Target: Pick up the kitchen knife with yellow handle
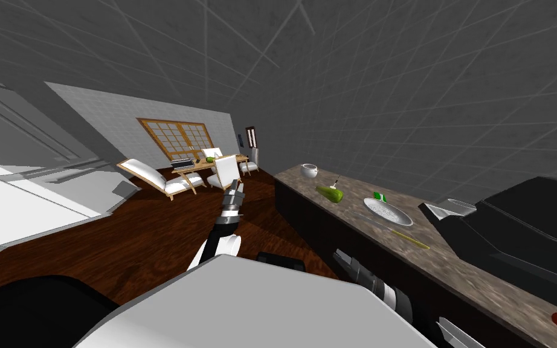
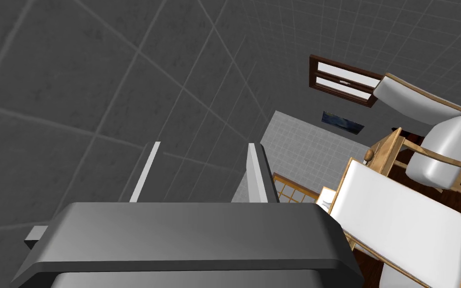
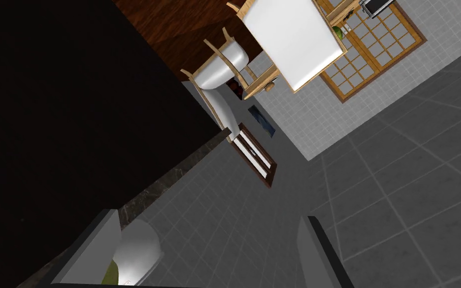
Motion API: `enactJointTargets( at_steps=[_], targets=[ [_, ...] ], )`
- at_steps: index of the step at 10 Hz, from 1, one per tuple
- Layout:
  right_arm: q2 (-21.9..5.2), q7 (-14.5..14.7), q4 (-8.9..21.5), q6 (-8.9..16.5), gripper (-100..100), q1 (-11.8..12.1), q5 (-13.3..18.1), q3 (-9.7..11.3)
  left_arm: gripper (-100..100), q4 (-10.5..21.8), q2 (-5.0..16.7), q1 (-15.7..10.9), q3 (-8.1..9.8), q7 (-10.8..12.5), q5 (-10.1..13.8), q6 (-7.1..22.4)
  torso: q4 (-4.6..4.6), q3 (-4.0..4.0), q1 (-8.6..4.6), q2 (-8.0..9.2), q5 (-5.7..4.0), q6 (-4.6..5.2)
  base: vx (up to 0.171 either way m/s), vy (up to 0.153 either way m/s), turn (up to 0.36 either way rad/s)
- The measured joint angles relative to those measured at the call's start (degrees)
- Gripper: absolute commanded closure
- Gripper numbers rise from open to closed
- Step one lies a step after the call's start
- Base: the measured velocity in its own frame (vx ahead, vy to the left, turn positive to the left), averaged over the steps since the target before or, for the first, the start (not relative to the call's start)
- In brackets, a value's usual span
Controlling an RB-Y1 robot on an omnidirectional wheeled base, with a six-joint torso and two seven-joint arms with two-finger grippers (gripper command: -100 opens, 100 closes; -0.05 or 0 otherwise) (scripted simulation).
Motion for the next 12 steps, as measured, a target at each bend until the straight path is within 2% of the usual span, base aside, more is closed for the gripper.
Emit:
enactJointTargets(
  at_steps=[1, 4, 5, 6, 8, 10, 12],
  targets=[
    [-0.6, 0.1, 1.7, -0.3, -100, -0.5, 0.3, 0.4, 0, 0.0, 0.0, 0.0, 0.0, 0.0, 0.0, 0.0, 0.01, 0.03, -0.07, 0.06, -0.03, 0.01, 0.007, 0.038, 0.216],
    [-5.3, 0.9, 7.9, -2.7, -100, -1.7, 2.1, 2.6, 0, 0.0, 0.0, 0.0, -0.01, 0.0, 0.0, 0.0, 0.01, 0.02, 0.03, 0.03, 0.0, -0.05, 0.011, 0.041, 0.15],
    [-7.0, 0.9, 9.2, -2.7, -100, -2.2, 2.6, 3.1, 0, 0.0, 0.0, 0.0, 0.0, 0.0, 0.0, 0.0, 0.01, 0.02, 0.01, 0.03, 0.0, -0.01, 0.016, 0.035, 0.166],
    [-8.8, 1.3, 11.9, -3.7, -100, -2.5, 3.4, 4.0, 0, 0.0, 0.0, 0.0, 0.0, 0.0, 0.0, 0.0, 0.01, 0.02, -0.01, 0.03, -0.01, -0.03, 0.011, 0.028, 0.122],
    [-13.1, 1.6, 13.4, -3.4, -100, -2.5, 4.4, 5.0, 0, 0.0, 0.0, 0.0, 0.0, 0.0, 0.0, 0.0, 0.01, 0.02, -0.01, 0.03, -0.01, -0.04, 0.014, 0.028, 0.154],
    [-15.6, 2.9, 18.2, -5.1, -100, -2.8, 5.8, 6.4, 0, 0.0, 0.0, 0.0, 0.0, 0.0, 0.0, 0.0, 0.01, 0.02, -0.05, 0.03, -0.03, -0.03, 0.017, 0.016, 0.135],
    [-18.5, 3.6, 21.3, -5.0, -100, -2.9, 6.9, 7.5, 0, 0.0, 0.0, 0.0, 0.0, 0.0, 0.0, 0.0, 0.01, 0.01, -0.07, 0.02, -0.03, -0.05, 0.018, 0.01, 0.153]
  ],
)
